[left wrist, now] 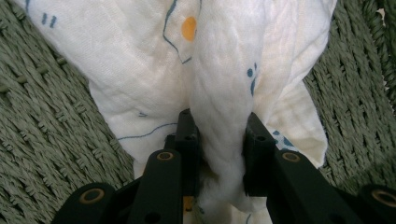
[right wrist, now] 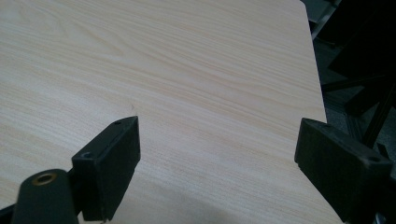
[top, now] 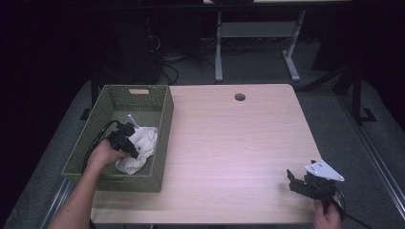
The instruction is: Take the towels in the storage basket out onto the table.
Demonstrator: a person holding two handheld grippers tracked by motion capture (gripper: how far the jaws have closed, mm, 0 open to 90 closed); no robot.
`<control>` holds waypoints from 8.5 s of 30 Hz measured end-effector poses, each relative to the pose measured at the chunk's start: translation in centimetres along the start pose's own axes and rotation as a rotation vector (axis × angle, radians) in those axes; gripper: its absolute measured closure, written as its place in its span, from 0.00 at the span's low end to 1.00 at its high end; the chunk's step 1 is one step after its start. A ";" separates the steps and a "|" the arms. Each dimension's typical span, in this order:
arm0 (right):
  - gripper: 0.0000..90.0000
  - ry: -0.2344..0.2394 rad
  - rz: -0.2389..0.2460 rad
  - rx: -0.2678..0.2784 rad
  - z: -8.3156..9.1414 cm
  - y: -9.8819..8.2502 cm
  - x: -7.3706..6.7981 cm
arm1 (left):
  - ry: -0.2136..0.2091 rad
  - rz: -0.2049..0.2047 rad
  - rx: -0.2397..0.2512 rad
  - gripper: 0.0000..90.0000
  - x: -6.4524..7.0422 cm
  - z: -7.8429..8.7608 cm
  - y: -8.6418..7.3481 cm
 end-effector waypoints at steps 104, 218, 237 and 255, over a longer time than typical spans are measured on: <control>0.15 -0.027 -0.052 0.029 0.9 0.0 1.0 | -0.544 0.092 0.617 0.81 4.5 13.0 1.4; 0.15 -0.034 -0.066 0.036 1.1 0.1 1.8 | -0.707 -0.107 0.399 0.81 21.5 0.6 13.3; 0.15 -0.036 -0.078 0.049 1.4 0.2 2.0 | -0.685 -0.043 0.368 0.80 24.5 -4.5 15.3; 0.15 -0.026 -0.077 0.047 1.3 0.2 1.8 | -0.640 -0.047 0.307 0.73 26.2 -7.9 15.1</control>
Point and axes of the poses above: each handheld gripper's, and its own axes: z roughly backward along the jaws, y roughly out of its top, x roughly to its right, the point moved 2 cm from there along -z, roughly forward along the jaws, and after that the axes turned 7 degrees about x, right-handed, at the moved point
